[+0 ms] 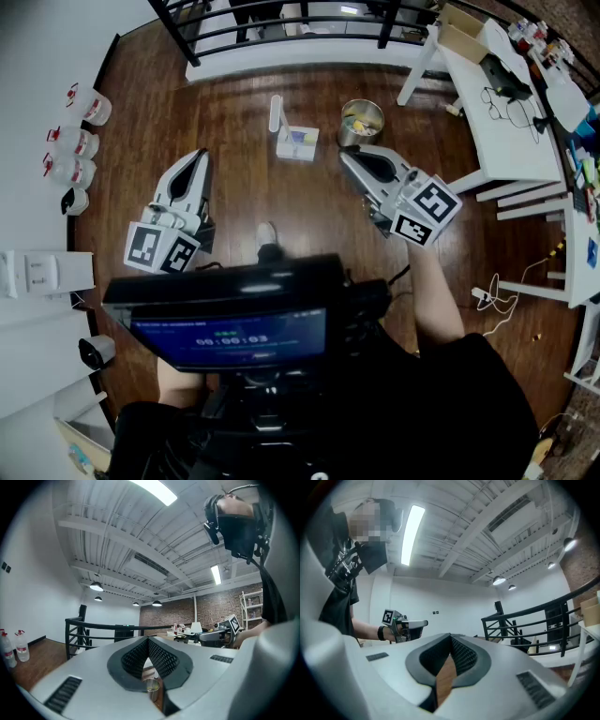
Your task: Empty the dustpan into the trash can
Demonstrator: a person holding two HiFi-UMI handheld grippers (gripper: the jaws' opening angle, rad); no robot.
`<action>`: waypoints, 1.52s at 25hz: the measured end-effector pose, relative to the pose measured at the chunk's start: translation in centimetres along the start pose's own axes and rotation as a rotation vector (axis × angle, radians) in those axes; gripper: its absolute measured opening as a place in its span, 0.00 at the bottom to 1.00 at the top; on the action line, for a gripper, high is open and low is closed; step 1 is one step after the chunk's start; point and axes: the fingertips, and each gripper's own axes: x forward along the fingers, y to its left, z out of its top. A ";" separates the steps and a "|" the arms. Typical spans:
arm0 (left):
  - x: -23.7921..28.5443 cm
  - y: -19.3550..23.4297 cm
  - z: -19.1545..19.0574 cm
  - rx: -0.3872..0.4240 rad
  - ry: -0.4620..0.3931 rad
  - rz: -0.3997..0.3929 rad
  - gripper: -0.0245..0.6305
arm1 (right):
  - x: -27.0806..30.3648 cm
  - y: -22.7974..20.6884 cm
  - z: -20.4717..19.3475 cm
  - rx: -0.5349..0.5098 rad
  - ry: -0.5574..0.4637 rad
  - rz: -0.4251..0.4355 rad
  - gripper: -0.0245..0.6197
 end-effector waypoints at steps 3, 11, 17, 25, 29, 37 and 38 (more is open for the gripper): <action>1.4 2.1 -0.5 -0.003 -0.001 -0.009 0.04 | 1.8 -1.6 -0.4 0.006 0.018 -0.007 0.05; 8.0 11.0 -2.3 -0.006 0.037 -0.068 0.04 | 9.9 -8.1 0.7 -0.032 0.054 -0.053 0.05; 14.0 20.3 -2.3 0.008 0.056 -0.111 0.04 | 16.5 -14.5 3.8 -0.026 0.050 -0.112 0.05; 18.6 29.4 -1.9 -0.024 0.041 -0.149 0.04 | 21.7 -19.0 4.8 -0.016 0.099 -0.183 0.05; 19.9 29.9 -2.9 -0.056 0.043 -0.167 0.04 | 21.5 -19.7 3.9 0.020 0.119 -0.209 0.09; 22.0 28.2 -4.0 -0.070 0.059 -0.194 0.04 | 20.7 -20.7 2.3 0.031 0.147 -0.202 0.09; 22.3 27.6 -4.1 -0.064 0.061 -0.202 0.04 | 20.7 -21.1 2.3 0.030 0.141 -0.197 0.09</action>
